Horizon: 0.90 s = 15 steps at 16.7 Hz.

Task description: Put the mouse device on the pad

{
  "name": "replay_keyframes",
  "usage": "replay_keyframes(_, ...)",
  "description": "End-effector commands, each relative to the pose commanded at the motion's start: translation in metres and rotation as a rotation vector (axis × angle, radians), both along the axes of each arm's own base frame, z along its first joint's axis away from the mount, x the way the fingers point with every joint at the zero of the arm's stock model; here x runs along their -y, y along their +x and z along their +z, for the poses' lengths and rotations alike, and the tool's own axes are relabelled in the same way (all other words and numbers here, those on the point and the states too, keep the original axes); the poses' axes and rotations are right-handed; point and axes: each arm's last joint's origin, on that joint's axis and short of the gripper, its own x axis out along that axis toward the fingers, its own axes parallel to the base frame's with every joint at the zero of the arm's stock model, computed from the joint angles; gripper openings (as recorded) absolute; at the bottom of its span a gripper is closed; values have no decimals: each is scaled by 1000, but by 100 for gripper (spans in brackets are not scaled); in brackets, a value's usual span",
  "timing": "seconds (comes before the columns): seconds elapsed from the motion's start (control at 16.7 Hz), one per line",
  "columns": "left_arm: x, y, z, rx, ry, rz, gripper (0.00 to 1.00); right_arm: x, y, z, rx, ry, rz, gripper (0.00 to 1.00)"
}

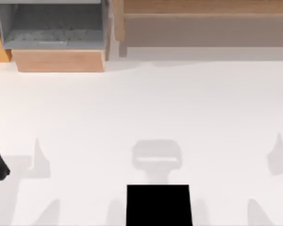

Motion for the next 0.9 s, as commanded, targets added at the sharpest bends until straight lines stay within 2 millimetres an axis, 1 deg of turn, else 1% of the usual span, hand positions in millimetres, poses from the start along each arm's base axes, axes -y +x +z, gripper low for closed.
replay_keyframes(0.12,0,0,0,0,0,0,100,1,9,28,-97,-81,2,100)
replay_keyframes(0.18,0,0,0,0,0,0,100,2,17,44,-153,-116,6,100)
replay_keyframes(0.3,0,0,0,0,0,0,100,3,40,75,-266,-171,19,100)
replay_keyframes(0.42,0,0,0,0,0,0,100,6,69,99,-365,-210,41,100)
replay_keyframes(0.54,0,0,0,0,0,0,100,8,100,110,-467,-247,73,100)
replay_keyframes(0.66,0,0,0,0,0,0,100,11,126,115,-573,-287,113,100)
replay_keyframes(0.78,0,0,0,0,0,0,100,14,150,113,-696,-330,164,100)
replay_keyframes(0.9,0,0,0,0,0,0,100,19,180,102,-833,-367,220,100)
